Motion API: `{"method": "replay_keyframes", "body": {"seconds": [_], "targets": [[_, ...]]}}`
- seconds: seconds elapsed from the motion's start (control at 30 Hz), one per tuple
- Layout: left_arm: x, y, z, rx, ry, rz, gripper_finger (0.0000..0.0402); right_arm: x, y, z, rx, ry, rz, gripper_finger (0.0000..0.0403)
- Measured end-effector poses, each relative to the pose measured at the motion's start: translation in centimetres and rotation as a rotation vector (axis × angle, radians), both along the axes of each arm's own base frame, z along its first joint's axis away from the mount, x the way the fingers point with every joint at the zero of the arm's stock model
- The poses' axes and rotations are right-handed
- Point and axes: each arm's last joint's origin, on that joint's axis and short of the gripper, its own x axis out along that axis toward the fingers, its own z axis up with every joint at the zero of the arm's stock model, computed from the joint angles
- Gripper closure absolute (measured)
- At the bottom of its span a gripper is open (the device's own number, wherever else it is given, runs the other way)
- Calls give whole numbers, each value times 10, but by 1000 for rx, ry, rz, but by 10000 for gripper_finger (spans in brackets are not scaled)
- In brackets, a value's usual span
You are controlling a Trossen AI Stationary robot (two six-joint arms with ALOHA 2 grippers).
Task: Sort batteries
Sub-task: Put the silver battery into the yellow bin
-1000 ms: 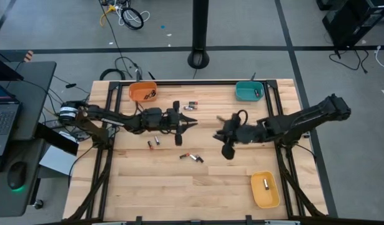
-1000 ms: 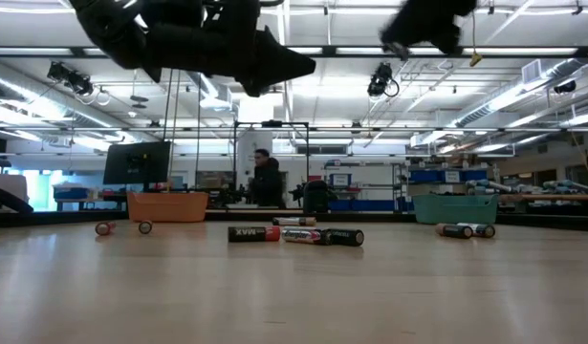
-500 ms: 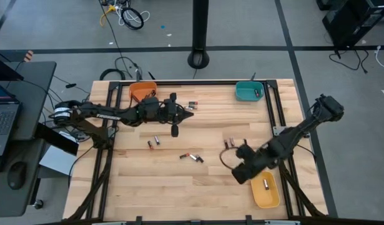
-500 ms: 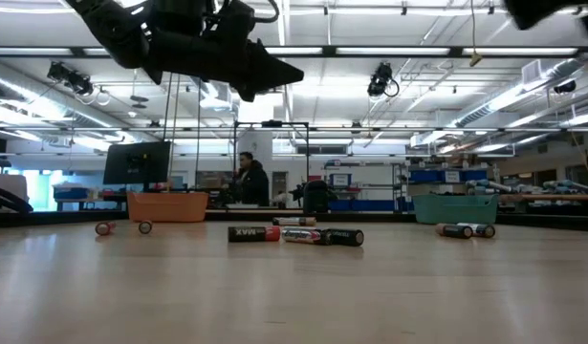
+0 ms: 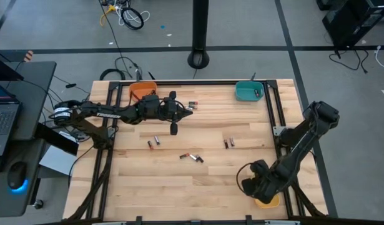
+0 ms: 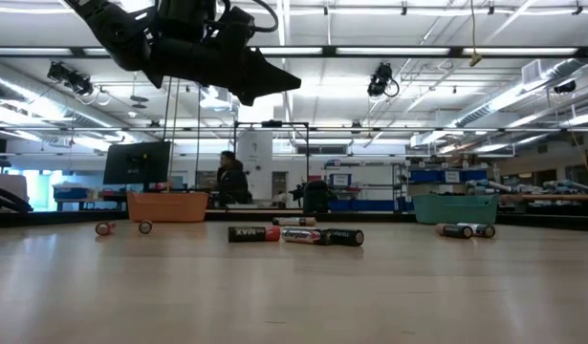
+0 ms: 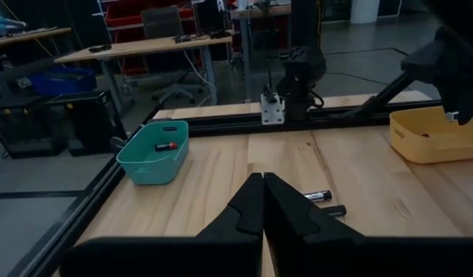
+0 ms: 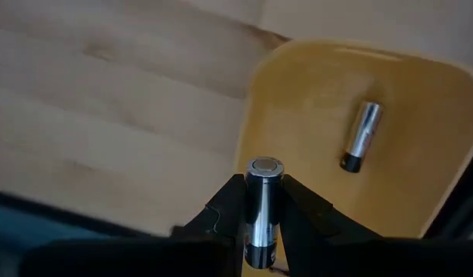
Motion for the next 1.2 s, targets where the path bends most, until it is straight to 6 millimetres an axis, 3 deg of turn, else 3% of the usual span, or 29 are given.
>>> {"method": "replay_keyframes", "body": {"seconds": [0.4,0.73,0.93,1.2], "targets": [[0,0,-2,-9,25,0,389,8,11,-38,-90,143,-8,335],[-1,0,-5,-22,49,1,389,2,5,-59,-151,198,9,334],[-1,0,-6,-25,58,3,389,0,2,-65,-154,202,35,328],[-1,0,-6,-24,59,5,389,0,1,-65,-135,219,80,291]]}}
